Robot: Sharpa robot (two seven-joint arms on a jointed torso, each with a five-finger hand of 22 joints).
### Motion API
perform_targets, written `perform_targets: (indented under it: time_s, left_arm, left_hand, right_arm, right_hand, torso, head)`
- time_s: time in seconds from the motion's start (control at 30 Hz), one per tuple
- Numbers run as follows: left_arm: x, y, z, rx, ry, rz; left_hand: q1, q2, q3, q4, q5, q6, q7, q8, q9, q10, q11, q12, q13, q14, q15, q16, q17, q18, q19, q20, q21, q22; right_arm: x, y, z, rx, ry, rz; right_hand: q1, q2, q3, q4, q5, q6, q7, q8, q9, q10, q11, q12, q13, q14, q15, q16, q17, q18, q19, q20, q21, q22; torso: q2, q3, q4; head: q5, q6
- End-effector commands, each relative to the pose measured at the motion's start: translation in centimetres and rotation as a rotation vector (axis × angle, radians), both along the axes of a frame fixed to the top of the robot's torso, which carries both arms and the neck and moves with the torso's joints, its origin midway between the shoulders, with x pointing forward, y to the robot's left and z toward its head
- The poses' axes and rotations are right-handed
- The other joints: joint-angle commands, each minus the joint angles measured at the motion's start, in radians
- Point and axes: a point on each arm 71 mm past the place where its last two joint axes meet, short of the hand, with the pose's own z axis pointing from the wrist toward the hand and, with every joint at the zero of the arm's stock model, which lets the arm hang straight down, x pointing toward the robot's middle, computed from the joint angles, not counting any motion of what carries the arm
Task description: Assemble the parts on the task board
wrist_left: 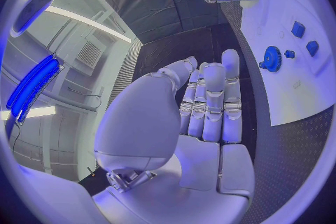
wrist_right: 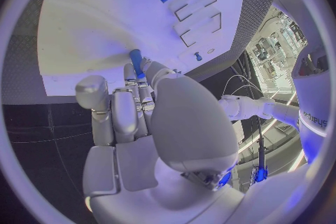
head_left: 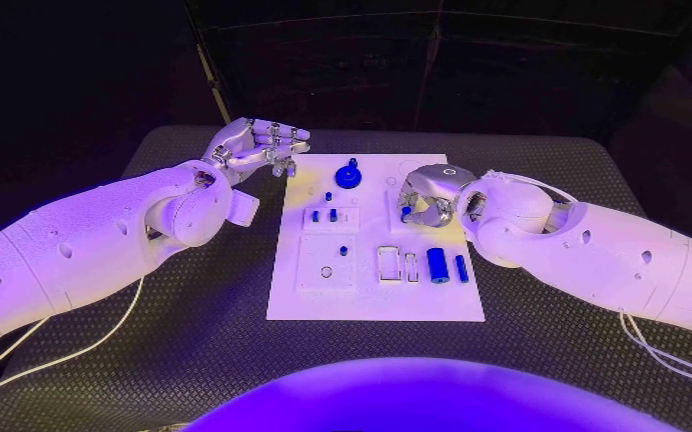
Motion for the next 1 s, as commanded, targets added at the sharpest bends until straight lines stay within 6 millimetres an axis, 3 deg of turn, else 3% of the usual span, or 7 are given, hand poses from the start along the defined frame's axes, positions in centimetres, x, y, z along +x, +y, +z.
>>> perform_targets:
  time_s: [0.03, 0.57, 0.8, 1.0]
  left_arm:
    - [0.0, -0.1, 0.2, -0.010, -0.003, -0.008]
    - [0.0, 0.0, 0.1, -0.009, -0.003, -0.005]
    - [0.0, -0.1, 0.0, -0.010, -0.002, -0.007]
    - [0.0, -0.4, 0.0, -0.013, -0.002, -0.011]
  left_hand:
    - [-0.004, 0.007, -0.005, -0.001, -0.004, -0.004, 0.003, -0.006, -0.001, -0.008, 0.002, 0.007, 0.001, -0.006, 0.003, -0.003, -0.001, 0.012, -0.008, 0.001, -0.004, -0.001]
    - [-0.004, 0.008, -0.005, -0.001, -0.004, -0.004, 0.004, -0.006, -0.001, -0.009, 0.002, 0.008, 0.001, -0.007, 0.003, -0.003, -0.001, 0.012, -0.008, 0.001, -0.004, -0.001]
    - [-0.004, 0.008, -0.005, -0.001, -0.004, -0.004, 0.004, -0.006, -0.001, -0.009, 0.002, 0.008, 0.001, -0.007, 0.003, -0.003, -0.001, 0.012, -0.008, 0.001, -0.004, -0.001]
    - [-0.004, 0.008, -0.005, -0.001, -0.004, -0.004, 0.004, -0.006, -0.001, -0.009, 0.002, 0.008, 0.001, -0.007, 0.003, -0.003, -0.001, 0.012, -0.008, 0.001, -0.004, -0.001]
  right_arm:
    - [0.0, 0.1, 0.3, 0.029, -0.022, 0.004]
    - [-2.0, 0.8, 3.3, 0.208, -0.117, 0.045]
    - [-3.0, 3.0, 4.0, 0.274, -0.088, 0.102]
    - [-3.6, 6.0, 4.2, 0.324, -0.052, 0.171]
  right_hand:
    - [-0.003, -0.001, 0.009, -0.003, -0.001, 0.014, -0.002, 0.008, 0.003, 0.015, -0.002, -0.007, 0.002, 0.035, -0.008, 0.007, 0.004, -0.007, 0.009, -0.001, 0.007, 0.008]
    - [0.004, 0.004, 0.031, -0.020, -0.005, 0.032, -0.003, 0.012, 0.004, 0.041, -0.006, -0.021, 0.003, 0.037, -0.013, 0.012, 0.008, -0.009, 0.016, -0.007, 0.018, 0.024]
    - [0.005, 0.004, 0.033, -0.022, -0.004, 0.032, -0.002, 0.012, 0.003, 0.041, -0.006, -0.024, 0.003, 0.037, -0.013, 0.013, 0.008, -0.010, 0.017, -0.007, 0.019, 0.025]
    - [0.005, 0.003, 0.036, -0.024, -0.003, 0.032, -0.001, 0.011, 0.003, 0.041, -0.006, -0.027, 0.003, 0.037, -0.012, 0.013, 0.007, -0.009, 0.015, -0.007, 0.017, 0.022]
  torso:
    - [0.000, 0.0005, -0.0001]
    - [0.001, 0.0012, 0.0003]
    - [0.002, 0.0002, 0.0004]
    - [0.002, -0.0001, 0.0022]
  head:
    - [0.002, 0.000]
    - [0.006, 0.000]
    - [0.008, 0.000]
    - [0.014, 0.000]
